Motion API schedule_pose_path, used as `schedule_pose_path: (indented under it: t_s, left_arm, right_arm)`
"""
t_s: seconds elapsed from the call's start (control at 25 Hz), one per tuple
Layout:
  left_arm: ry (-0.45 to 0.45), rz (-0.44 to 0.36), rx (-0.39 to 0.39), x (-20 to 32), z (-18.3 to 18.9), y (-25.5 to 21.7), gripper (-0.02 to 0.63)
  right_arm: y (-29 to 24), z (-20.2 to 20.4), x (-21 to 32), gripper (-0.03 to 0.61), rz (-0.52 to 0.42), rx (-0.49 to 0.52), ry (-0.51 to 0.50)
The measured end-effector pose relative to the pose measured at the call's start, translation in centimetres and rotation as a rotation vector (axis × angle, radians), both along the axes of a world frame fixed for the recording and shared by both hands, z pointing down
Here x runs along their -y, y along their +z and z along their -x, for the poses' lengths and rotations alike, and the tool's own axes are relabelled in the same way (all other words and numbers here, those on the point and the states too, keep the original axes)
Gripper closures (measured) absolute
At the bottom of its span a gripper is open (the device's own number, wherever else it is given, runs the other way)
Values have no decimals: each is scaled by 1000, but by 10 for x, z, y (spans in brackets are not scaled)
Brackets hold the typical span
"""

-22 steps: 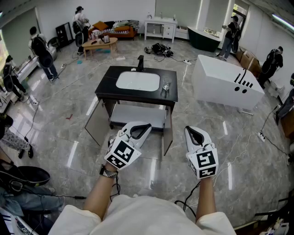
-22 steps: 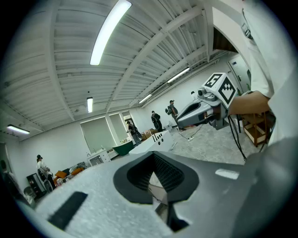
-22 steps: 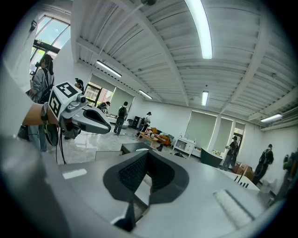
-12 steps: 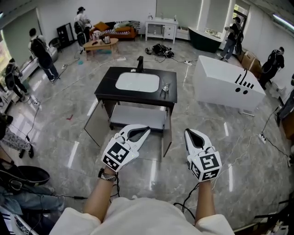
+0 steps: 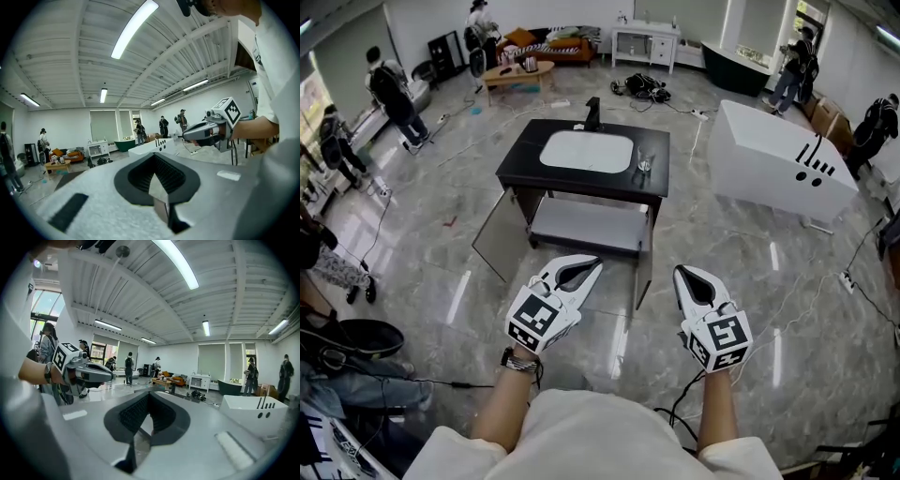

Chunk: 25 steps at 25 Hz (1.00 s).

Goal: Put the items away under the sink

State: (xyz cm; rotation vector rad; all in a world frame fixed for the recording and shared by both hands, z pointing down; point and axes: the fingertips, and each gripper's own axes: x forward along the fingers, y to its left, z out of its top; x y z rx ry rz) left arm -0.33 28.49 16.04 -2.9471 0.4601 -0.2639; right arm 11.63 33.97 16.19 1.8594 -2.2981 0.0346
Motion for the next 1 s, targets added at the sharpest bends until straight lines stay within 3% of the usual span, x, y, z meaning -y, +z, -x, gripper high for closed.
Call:
schedule_pose_path:
  t_s: [0.16,0.44,1.0]
  left_arm:
    - [-20,32,25,18,-4,18,611]
    - [-32,20,40,80,-25,27,611]
    - [28,9,22,264,-70,19,611]
  right_arm:
    - [16,1,20,572,29,0,-46]
    - [19,-22,85,572,35,-7,-17]
    - [1,-61,251,571,1,16,91]
